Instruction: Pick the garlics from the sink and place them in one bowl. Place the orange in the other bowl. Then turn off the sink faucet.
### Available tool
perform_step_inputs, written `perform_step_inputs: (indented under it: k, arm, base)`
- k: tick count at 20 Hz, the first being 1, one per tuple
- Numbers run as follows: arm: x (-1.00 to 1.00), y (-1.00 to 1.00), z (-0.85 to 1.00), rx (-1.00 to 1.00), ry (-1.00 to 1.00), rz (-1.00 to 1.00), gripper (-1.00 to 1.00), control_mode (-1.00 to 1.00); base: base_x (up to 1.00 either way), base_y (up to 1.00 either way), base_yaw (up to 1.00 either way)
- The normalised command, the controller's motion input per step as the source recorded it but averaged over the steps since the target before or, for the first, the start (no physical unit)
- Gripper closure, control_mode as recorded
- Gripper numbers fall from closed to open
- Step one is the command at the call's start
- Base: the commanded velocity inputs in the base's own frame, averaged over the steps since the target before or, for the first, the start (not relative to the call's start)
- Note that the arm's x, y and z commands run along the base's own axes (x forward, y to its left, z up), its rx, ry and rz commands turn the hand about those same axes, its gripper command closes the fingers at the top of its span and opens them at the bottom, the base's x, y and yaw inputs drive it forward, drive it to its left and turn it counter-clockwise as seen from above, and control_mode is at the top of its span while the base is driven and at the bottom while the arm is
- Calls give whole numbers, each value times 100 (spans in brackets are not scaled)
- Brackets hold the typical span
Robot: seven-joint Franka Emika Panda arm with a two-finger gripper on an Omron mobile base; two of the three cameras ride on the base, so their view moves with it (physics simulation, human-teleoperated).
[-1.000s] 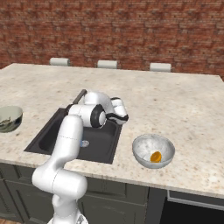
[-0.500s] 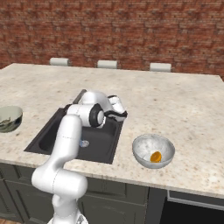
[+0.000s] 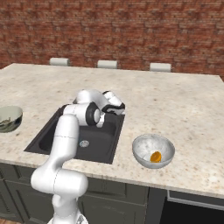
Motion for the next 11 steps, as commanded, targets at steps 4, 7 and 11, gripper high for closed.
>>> perform_step_inputs:
  k: [4,7,11]
  arm:
    - [84,48,100,3,36,39,-100,-100]
    - [54,9,100,4,23,40,-100,-100]
    - [28,0,100,5,14,38,-100,-100]
  base:
    - [0,0,0]
    - [0,0,0]
    - [0,0,0]
